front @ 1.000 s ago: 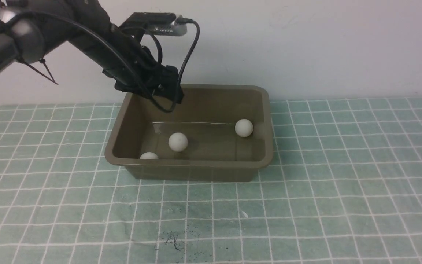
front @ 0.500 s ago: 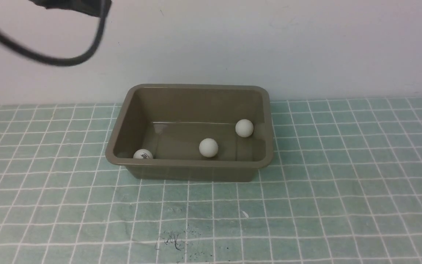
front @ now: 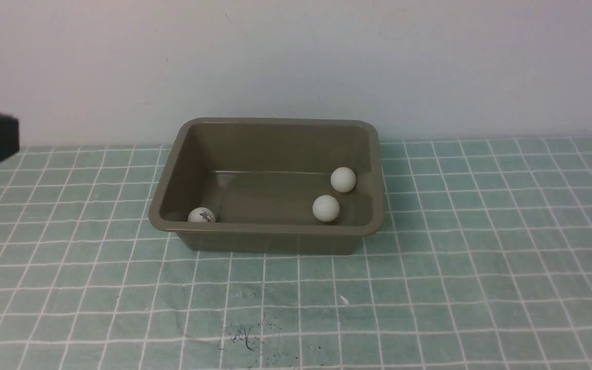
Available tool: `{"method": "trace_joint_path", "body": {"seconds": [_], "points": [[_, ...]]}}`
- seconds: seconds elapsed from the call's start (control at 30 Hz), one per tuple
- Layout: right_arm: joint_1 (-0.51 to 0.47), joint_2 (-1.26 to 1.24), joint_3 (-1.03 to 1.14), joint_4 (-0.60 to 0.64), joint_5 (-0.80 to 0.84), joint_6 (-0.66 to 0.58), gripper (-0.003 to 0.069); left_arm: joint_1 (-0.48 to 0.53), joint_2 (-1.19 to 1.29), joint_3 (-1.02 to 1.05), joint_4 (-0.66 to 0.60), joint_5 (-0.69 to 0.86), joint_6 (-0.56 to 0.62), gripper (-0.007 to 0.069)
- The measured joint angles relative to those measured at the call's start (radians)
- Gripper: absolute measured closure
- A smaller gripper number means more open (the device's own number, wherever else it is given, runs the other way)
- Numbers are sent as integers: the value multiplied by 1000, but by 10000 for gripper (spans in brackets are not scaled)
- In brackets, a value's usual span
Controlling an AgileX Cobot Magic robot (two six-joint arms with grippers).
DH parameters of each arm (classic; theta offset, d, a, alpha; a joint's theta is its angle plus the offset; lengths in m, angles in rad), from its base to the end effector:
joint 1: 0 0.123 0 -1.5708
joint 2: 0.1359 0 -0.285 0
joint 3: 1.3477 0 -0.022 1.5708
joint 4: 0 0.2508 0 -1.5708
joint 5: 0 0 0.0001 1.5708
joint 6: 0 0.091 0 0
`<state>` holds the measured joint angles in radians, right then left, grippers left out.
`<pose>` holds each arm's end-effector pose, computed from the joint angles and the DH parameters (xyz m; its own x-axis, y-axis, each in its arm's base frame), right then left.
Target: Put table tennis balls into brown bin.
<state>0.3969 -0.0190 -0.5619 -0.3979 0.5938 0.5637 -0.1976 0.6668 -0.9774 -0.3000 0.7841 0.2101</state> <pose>-0.0030 -0.0227 0.3387 0.0594 0.2646 -0.9625 -0.1972 0.9483 0.2486 0.1020 -0.0398 0.4137 -0.3507 0.0647 -0.9342 0.3813 0.9210 -0.0794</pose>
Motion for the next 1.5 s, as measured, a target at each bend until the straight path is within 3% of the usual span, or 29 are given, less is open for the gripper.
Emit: {"method": "trace_joint_path", "body": {"seconds": [0.23, 0.67, 0.83, 1.0, 1.1, 1.27, 1.5], "points": [[0, 0, 0, 0, 1, 0, 669, 0, -288, 264, -36, -83, 0, 629], [0, 0, 0, -1, 3, 0, 669, 0, -432, 379, -39, -94, 4, 629], [0, 0, 1, -1, 3, 0, 669, 1, -441, 453, 59, -180, -9, 629], [0, 0, 1, -1, 3, 0, 669, 54, -540, 680, 281, -332, -163, 629], [0, 0, 1, -1, 3, 0, 669, 97, -605, 808, 346, -357, -210, 629], [0, 0, 1, -1, 4, 0, 669, 151, -674, 985, 366, -368, -219, 629], [0, 0, 1, -1, 4, 0, 669, 159, -678, 1001, 347, -399, -217, 629]]}}
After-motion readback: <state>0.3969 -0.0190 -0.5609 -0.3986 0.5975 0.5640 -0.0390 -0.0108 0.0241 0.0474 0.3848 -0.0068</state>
